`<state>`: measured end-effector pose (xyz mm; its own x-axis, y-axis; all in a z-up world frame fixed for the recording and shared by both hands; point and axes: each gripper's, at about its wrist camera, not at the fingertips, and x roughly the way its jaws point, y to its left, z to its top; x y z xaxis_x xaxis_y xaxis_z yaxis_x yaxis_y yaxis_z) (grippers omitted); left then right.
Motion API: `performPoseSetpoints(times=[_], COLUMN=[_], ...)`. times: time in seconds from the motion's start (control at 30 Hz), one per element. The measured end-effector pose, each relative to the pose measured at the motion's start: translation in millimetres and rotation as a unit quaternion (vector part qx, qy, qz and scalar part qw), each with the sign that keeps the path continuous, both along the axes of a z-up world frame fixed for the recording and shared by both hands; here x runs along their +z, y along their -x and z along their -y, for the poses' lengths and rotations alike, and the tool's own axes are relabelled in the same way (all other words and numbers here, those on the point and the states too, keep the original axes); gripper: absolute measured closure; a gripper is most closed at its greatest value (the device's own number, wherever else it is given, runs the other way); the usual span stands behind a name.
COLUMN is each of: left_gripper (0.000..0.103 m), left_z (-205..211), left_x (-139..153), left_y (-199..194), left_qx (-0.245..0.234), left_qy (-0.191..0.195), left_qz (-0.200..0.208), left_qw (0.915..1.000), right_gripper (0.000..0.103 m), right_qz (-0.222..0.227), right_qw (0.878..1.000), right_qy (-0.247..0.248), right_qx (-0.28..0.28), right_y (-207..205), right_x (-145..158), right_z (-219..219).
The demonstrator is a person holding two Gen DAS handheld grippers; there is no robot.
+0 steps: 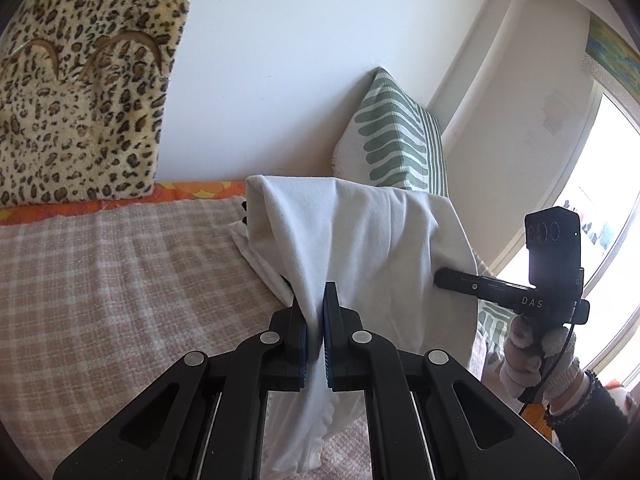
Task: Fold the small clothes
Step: 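Lift the folded white shirt with both grippers and carry it to the clothes pile, then lower the shirt onto the stack of folded clothes and open both grippers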
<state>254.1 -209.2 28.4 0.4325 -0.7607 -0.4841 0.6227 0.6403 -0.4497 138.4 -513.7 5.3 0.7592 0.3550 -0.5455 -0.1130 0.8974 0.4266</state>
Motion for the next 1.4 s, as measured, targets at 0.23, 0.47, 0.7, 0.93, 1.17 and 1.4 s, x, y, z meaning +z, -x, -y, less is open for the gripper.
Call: performPoseSetpoints(times=[0.23,0.47,0.7,0.93,1.17,1.4], left_gripper=[0.098,0.098,0.098,0.098,0.098,0.097], left_z=[57,101,121,133,142,147], left_x=[16,27,23,4,-17,-45], left_y=[-19,-46,-76,-103,-123,-147], left_qx=[-0.023,-0.026,-0.021,-0.013,-0.004,0.021], left_qy=[-0.001,0.008,-0.002,-0.027,-0.049,-0.092], left_qz=[0.015,0.018,0.018,0.012,0.012,-0.011], left_qw=[0.9996,0.9995,0.9996,0.9995,0.9987,0.9954], right_gripper=[0.094,0.094,0.094,0.094,0.094,0.092], right_qz=[0.003,0.011,0.008,-0.016,-0.044,-0.074], right_qw=[1.000,0.999,0.999,0.999,0.998,0.995], right_qy=[0.025,0.038,0.031,0.028,0.039,0.064], right_qx=[-0.010,-0.021,-0.013,-0.003,0.003,-0.016], right_y=[-10,-40,-81,-121,-156,-179], right_x=[16,34,32,2,-29,-56], right_z=[56,103,131,140,145,149])
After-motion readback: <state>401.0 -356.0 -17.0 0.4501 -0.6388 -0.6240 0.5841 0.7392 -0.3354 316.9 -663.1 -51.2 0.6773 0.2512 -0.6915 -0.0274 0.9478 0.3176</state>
